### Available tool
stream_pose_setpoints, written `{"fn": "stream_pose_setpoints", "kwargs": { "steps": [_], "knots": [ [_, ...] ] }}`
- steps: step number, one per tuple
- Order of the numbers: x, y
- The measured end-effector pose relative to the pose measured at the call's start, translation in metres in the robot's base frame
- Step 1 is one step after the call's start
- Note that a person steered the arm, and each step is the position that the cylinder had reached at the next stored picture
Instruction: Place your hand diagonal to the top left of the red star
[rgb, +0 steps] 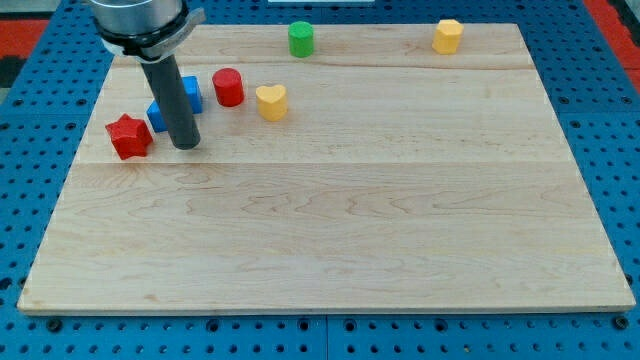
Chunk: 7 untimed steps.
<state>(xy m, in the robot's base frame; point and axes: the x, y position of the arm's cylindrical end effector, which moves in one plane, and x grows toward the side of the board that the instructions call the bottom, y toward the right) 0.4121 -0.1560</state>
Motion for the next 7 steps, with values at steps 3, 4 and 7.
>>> {"fn": "stream_pose_setpoints", "kwargs": {
  "steps": [3, 4, 7],
  "knots": [
    [0.053, -0.148],
    [0.053, -0.148],
    [0.006, -0.148]
  ]
}}
